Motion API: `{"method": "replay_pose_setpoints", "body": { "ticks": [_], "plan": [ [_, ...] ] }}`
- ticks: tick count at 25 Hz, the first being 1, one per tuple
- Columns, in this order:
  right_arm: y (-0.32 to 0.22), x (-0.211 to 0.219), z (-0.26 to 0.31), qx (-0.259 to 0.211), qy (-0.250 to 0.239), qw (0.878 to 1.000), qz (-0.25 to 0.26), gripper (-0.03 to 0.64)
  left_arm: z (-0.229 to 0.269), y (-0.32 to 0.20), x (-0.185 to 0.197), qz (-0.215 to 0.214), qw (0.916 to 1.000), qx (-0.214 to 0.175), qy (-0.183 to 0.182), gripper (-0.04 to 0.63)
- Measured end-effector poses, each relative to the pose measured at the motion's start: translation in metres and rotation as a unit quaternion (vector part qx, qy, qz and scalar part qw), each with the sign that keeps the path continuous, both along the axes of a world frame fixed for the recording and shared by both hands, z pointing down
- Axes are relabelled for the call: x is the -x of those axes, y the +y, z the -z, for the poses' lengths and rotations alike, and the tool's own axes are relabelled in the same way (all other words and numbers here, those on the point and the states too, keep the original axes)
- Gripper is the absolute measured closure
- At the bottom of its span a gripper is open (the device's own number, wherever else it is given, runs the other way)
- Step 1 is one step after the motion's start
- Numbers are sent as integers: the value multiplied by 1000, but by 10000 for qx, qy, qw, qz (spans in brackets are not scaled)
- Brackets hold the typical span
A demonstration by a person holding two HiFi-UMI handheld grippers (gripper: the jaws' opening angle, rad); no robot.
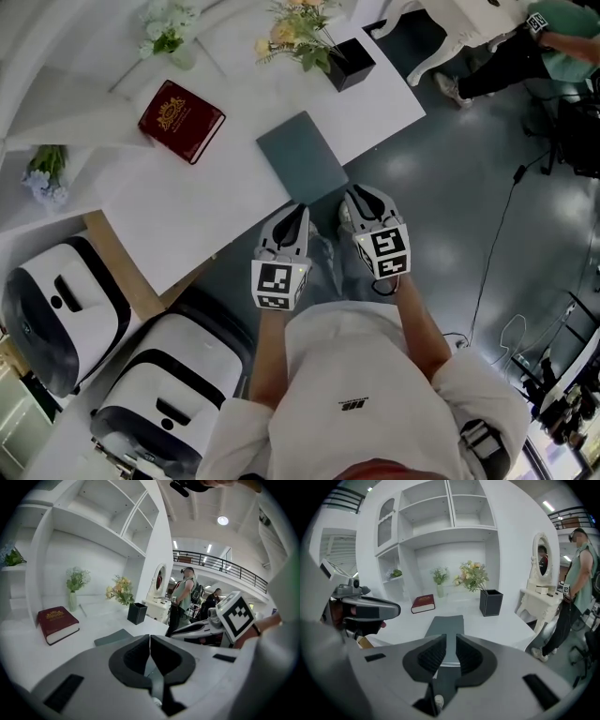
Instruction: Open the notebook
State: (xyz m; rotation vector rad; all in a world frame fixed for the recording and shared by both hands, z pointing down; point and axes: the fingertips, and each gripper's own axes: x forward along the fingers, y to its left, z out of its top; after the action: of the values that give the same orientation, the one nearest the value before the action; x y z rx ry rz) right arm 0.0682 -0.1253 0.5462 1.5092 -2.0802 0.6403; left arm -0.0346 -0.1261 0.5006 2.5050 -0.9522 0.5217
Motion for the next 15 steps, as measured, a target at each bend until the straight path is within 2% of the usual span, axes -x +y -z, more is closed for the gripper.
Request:
{"method": "replay_pose_setpoints", "body": {
  "ticks": [8,15],
  "plan": [
    [-10,-6,-35,281,-17,9994,212,565,-22,-12,-12,42,9999,85,78,595],
    [-10,-9,-64,569,-112,9978,332,565,-46,-14,-19,165,9992,354,2,595]
  ]
}}
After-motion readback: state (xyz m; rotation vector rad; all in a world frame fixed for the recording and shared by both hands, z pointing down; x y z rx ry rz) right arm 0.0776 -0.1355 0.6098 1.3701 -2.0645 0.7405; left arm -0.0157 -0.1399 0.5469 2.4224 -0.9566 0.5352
